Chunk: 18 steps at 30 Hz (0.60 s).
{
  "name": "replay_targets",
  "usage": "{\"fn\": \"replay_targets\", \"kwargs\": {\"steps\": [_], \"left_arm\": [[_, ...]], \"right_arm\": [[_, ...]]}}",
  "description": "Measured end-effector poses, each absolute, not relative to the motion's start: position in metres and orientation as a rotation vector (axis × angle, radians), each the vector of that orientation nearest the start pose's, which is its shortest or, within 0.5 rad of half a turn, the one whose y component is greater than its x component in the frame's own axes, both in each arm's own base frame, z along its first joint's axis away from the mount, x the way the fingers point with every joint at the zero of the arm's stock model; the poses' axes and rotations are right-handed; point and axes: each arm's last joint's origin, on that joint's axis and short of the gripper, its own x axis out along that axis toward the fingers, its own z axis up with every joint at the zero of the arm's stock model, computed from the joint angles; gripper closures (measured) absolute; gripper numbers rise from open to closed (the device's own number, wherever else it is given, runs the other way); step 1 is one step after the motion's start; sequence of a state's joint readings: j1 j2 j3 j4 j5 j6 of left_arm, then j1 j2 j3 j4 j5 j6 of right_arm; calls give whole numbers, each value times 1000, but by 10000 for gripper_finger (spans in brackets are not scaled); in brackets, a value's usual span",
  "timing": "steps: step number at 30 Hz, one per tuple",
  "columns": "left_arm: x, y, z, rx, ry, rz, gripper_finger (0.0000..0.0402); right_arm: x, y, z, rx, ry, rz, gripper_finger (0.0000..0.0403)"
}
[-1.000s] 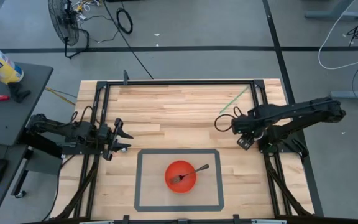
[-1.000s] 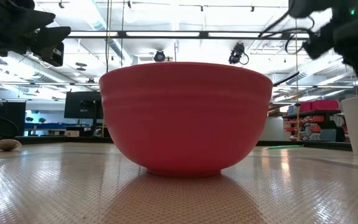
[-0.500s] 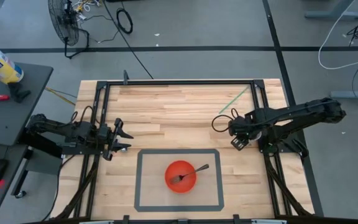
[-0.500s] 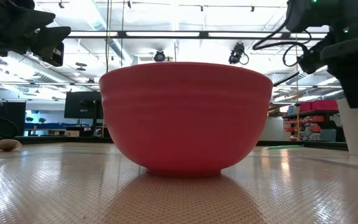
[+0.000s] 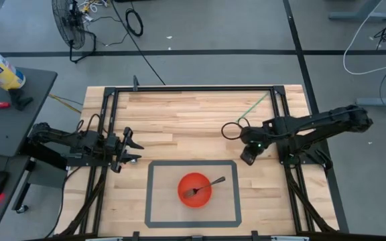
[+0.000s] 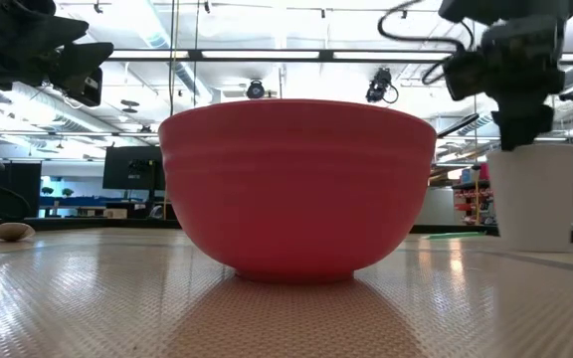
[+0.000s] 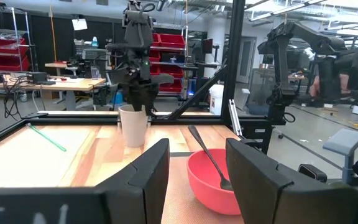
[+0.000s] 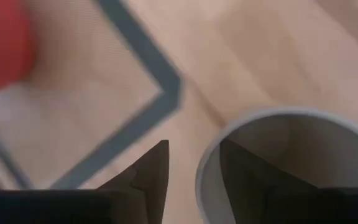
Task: Pick & Place Utensil
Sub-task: Put the white cup on the gray mat to the top right of the orange bowl
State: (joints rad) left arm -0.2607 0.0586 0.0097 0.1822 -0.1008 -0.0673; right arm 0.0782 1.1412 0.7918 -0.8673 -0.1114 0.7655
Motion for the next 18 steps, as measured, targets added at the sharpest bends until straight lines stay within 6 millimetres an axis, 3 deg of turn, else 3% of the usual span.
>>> {"fn": "replay_targets", "kwargs": {"steps": [4,11,18], "left_arm": [[97,-23,180,-91,-126,-164,239],[97,-23,180,-91,-126,-164,239],[97,-23,180,-91,-126,-164,239]], "right_arm": [[195,22,236,609,1214,-255,257],[175,42,276,360,1282,-410,239],[155,84,269,438,1300,-455,186]]}}
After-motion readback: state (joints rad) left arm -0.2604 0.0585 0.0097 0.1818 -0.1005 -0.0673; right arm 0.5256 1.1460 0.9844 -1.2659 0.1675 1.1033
